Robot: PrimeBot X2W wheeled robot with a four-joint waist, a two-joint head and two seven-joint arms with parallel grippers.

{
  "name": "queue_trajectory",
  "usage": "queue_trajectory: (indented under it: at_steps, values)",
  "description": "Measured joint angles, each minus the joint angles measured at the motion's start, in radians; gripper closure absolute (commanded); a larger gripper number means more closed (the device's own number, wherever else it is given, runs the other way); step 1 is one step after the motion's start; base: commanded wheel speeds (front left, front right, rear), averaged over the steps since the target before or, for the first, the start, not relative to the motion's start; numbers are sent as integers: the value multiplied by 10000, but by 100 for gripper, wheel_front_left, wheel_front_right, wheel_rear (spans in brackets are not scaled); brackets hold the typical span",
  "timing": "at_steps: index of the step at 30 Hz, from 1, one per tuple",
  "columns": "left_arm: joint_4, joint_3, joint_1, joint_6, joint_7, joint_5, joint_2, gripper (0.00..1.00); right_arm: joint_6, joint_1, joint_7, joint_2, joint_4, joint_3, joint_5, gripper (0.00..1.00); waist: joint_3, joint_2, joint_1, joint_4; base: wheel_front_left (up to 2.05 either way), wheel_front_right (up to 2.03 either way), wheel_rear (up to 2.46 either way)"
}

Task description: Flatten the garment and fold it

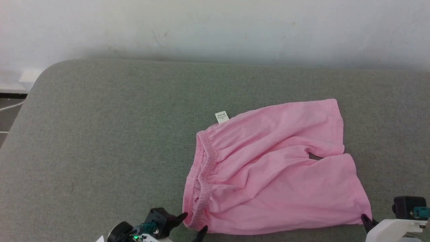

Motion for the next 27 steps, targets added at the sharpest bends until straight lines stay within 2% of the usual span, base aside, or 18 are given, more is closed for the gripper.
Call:
queue_trajectory:
  at_steps: [3,7,13,20,21,22,27]
  values:
    - [-441,-441,-92,0,924,-499,646,0,0,0,-2,2,4,21,86,100,53,0,-1,-32,0,0,0]
    - [-830,-750,-277,-2,1350,-757,1076,0,0,-1,-15,0,52,90,109,100,112,0,0,-78,0,0,0]
    - [-882,-1058,-609,-2,1388,-846,1210,0,0,-5,-29,0,128,136,144,100,213,0,0,-164,0,0,0]
    - [-336,-1350,-885,-2,1455,-1112,1243,0,0,-110,-31,0,140,228,142,100,384,0,0,-266,0,0,0]
    - [-261,-1396,-938,-2,1457,-1229,1239,73,0,-117,-31,0,134,257,142,100,411,0,0,-277,0,0,0]
    - [-221,-1463,-978,0,1471,-1310,1243,100,0,-117,-29,2,130,274,142,100,437,0,0,-285,0,0,0]
    - [-71,-1741,-993,-2,1323,-1511,1394,100,-2,-119,-44,0,21,301,142,100,439,0,0,-311,0,0,0]
